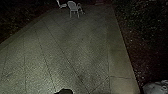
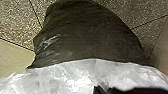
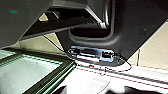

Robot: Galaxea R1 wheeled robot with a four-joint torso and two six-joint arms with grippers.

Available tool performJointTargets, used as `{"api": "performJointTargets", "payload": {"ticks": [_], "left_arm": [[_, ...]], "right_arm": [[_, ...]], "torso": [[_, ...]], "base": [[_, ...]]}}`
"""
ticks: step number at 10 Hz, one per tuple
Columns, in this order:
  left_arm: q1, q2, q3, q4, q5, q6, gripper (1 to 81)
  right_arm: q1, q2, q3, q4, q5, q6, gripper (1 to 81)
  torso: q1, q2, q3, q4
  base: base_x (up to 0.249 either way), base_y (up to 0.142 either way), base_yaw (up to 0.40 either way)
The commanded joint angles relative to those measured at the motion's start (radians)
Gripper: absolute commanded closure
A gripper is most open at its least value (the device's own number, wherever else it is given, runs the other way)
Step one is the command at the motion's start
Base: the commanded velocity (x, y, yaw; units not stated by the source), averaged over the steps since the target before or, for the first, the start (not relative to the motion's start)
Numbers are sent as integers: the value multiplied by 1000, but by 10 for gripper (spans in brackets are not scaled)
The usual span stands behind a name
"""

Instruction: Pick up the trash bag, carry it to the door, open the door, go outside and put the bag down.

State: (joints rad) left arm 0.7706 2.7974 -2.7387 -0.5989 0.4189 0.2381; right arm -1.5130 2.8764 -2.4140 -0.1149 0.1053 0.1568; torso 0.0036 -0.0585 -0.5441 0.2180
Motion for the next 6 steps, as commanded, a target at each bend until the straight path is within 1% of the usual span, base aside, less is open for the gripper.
{"api": "performJointTargets", "payload": {"ticks": [1,4,5,6], "left_arm": [[-90,-42,-24,-5,72,4,811],[-87,-42,-18,-5,72,6,811],[-87,-42,-18,-7,72,7,10],[-87,-42,-15,-5,73,9,10]], "right_arm": [[-20,8,12,1,-75,-2,10],[-22,8,7,4,-73,-2,10],[-23,8,7,4,-72,-3,10],[-23,8,7,4,-72,-2,10]], "torso": [[0,0,0,0],[0,0,0,0],[0,0,0,0],[0,0,0,0]], "base": [[0,0,0],[0,0,0],[0,0,0],[0,0,0]]}}
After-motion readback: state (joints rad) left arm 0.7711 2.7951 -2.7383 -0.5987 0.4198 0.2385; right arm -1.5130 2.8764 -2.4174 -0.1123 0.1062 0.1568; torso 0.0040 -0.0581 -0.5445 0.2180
